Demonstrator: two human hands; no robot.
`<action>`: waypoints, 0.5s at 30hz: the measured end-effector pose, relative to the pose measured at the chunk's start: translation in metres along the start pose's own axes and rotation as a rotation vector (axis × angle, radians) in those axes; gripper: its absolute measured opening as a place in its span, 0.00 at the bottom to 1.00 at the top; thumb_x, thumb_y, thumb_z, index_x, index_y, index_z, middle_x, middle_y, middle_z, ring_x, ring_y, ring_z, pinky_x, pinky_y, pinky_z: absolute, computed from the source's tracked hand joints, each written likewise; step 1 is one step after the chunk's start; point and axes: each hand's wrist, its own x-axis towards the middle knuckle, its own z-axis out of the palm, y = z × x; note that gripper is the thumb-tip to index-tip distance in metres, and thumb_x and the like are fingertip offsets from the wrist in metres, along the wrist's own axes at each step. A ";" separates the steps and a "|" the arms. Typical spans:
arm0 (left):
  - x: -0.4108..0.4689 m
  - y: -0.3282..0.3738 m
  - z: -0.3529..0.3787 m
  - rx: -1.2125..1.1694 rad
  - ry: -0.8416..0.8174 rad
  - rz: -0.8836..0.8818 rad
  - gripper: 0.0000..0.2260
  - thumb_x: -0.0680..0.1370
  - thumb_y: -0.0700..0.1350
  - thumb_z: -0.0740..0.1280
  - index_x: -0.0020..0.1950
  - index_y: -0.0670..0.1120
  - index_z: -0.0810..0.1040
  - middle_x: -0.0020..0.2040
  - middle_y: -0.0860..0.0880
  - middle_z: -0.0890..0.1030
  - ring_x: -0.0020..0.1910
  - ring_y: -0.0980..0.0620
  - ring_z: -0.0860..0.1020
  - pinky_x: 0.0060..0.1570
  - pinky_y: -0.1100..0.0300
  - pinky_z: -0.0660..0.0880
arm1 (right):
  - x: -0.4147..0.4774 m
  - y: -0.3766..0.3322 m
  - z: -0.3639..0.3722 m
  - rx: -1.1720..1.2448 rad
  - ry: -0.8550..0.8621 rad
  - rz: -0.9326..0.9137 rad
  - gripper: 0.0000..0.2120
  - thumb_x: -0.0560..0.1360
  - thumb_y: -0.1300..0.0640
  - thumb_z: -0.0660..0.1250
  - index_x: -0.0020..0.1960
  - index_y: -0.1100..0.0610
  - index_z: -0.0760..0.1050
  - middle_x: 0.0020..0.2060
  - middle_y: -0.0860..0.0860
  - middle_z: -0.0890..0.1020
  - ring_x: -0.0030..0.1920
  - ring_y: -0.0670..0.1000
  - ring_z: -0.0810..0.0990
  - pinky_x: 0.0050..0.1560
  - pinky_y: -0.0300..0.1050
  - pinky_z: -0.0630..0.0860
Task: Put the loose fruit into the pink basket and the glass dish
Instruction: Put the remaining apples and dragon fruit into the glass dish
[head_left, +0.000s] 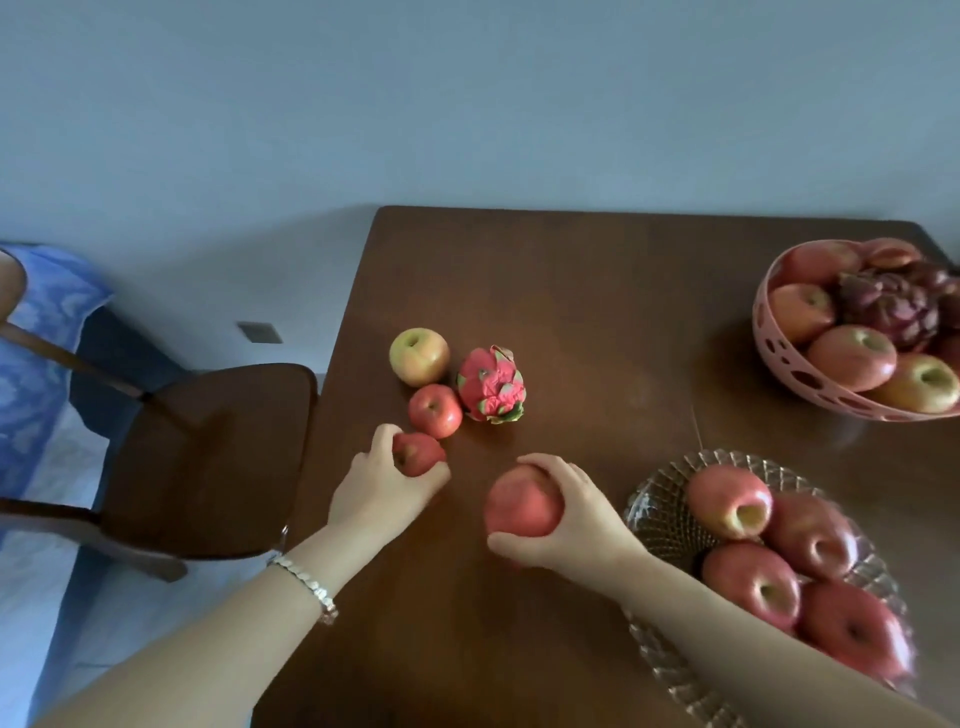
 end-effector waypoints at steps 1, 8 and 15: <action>-0.009 0.006 0.003 -0.019 -0.029 0.040 0.23 0.69 0.62 0.65 0.59 0.57 0.63 0.54 0.48 0.75 0.48 0.45 0.78 0.45 0.54 0.76 | -0.011 0.006 -0.013 0.005 0.021 -0.017 0.36 0.56 0.41 0.77 0.61 0.42 0.66 0.56 0.44 0.72 0.54 0.43 0.73 0.54 0.31 0.69; -0.084 0.065 0.043 -0.014 -0.133 0.251 0.23 0.70 0.60 0.66 0.62 0.59 0.63 0.57 0.51 0.73 0.53 0.49 0.76 0.48 0.58 0.73 | -0.097 0.072 -0.076 -0.436 0.100 0.030 0.41 0.54 0.32 0.70 0.64 0.44 0.65 0.56 0.43 0.71 0.57 0.45 0.67 0.62 0.39 0.64; -0.129 0.089 0.079 -0.002 -0.133 0.298 0.23 0.70 0.59 0.67 0.62 0.59 0.64 0.56 0.51 0.74 0.53 0.49 0.76 0.51 0.55 0.75 | -0.116 0.124 -0.069 -0.772 -0.002 -0.128 0.43 0.52 0.27 0.62 0.59 0.51 0.74 0.47 0.48 0.81 0.56 0.57 0.75 0.62 0.58 0.72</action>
